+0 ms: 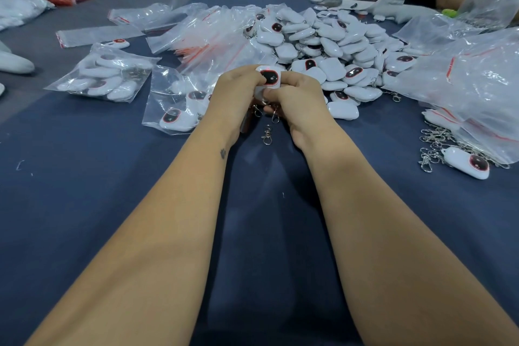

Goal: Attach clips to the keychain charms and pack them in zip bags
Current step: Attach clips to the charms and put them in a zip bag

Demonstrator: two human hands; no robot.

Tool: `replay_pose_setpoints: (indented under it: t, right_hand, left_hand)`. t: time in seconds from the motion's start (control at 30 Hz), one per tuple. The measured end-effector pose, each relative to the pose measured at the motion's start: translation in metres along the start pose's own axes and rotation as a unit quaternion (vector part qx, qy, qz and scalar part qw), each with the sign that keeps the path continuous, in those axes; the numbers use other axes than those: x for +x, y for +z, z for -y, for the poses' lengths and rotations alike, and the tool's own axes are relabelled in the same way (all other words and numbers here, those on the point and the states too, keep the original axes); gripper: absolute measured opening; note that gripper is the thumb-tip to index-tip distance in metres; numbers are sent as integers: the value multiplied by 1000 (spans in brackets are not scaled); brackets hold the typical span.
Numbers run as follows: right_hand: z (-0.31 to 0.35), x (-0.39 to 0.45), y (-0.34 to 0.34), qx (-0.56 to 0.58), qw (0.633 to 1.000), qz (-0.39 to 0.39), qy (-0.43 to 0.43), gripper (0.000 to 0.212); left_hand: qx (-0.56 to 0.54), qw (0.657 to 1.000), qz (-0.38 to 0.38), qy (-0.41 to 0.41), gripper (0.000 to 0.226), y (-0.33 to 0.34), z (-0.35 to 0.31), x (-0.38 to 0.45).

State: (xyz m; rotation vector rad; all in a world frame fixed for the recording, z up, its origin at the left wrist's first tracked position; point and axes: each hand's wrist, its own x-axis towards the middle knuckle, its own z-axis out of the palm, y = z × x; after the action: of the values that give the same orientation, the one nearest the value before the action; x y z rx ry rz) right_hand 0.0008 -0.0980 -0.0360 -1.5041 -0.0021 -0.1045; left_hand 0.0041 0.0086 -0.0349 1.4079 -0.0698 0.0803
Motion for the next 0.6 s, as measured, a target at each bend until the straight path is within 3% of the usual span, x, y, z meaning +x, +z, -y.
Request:
replay_pose_setpoints:
  t: [0.37, 0.6]
  right_hand:
    - [5, -1, 3, 74, 997, -8, 20, 13]
    - [2, 0, 3, 37, 999, -16, 0, 12]
  left_hand:
    - [-20, 1000, 14, 3, 22, 1, 0, -1]
    - [-13, 1000, 8, 1, 22, 0, 1, -1]
